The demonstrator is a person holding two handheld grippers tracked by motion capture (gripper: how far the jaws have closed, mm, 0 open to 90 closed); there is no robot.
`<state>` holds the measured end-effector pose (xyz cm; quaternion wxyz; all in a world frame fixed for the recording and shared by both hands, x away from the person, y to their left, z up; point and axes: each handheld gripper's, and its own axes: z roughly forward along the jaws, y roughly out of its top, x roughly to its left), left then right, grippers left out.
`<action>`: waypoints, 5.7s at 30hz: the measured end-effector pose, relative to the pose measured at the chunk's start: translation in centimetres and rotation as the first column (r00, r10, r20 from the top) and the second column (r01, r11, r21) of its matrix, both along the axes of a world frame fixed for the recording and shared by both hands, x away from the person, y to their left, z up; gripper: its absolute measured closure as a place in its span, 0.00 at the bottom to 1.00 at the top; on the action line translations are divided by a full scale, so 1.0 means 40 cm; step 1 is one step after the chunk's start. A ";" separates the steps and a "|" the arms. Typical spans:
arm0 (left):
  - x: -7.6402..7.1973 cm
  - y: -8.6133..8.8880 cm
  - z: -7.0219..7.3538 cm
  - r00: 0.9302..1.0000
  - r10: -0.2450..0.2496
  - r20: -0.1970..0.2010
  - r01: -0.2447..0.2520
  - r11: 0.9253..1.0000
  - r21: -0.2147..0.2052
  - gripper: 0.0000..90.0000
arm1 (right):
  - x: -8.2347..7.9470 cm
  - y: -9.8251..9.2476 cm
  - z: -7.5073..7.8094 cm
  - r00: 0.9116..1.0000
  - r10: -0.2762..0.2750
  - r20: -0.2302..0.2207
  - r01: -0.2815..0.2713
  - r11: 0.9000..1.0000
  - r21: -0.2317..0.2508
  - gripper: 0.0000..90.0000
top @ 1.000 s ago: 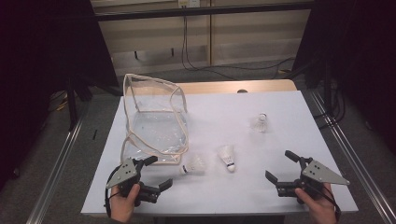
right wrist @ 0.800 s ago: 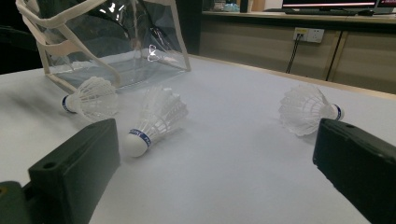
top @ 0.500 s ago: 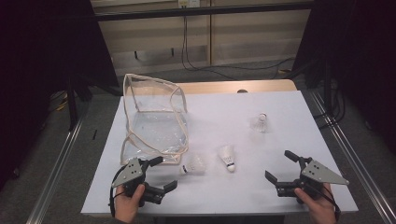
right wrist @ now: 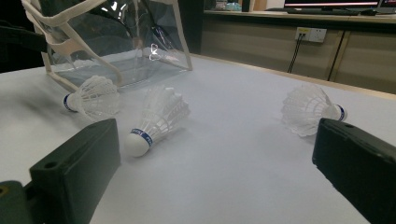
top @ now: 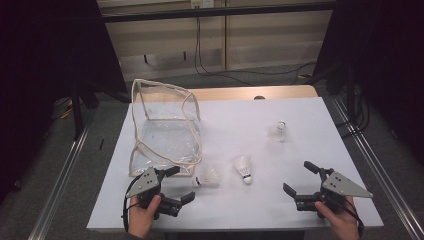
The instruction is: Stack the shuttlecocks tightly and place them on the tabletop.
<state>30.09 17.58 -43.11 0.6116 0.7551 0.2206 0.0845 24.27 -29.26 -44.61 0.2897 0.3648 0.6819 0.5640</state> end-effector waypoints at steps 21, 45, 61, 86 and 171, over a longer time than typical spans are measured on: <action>0.007 -0.039 -0.004 0.999 -0.033 -0.024 0.034 0.999 0.033 0.01 | 0.000 0.003 -0.001 1.000 0.007 -0.005 -0.007 1.000 -0.003 0.01; 0.011 -0.114 -0.007 0.997 -0.027 -0.071 0.035 0.994 0.108 0.01 | 0.001 0.004 0.000 1.000 0.011 -0.005 -0.011 1.000 -0.001 0.01; 0.013 -0.167 0.001 0.997 -0.010 -0.076 0.020 0.991 0.133 0.02 | 0.000 0.003 0.000 1.000 0.012 -0.005 -0.012 1.000 -0.001 0.01; 0.020 -0.228 -0.007 0.988 0.131 -0.081 -0.109 0.967 0.231 0.02 | 0.001 0.004 0.000 1.000 0.014 -0.004 -0.014 1.000 0.001 0.01; 0.008 -0.229 0.068 0.955 0.239 -0.177 -0.189 0.947 0.262 0.98 | -0.004 0.002 0.003 1.000 0.023 0.008 -0.023 1.000 0.001 0.01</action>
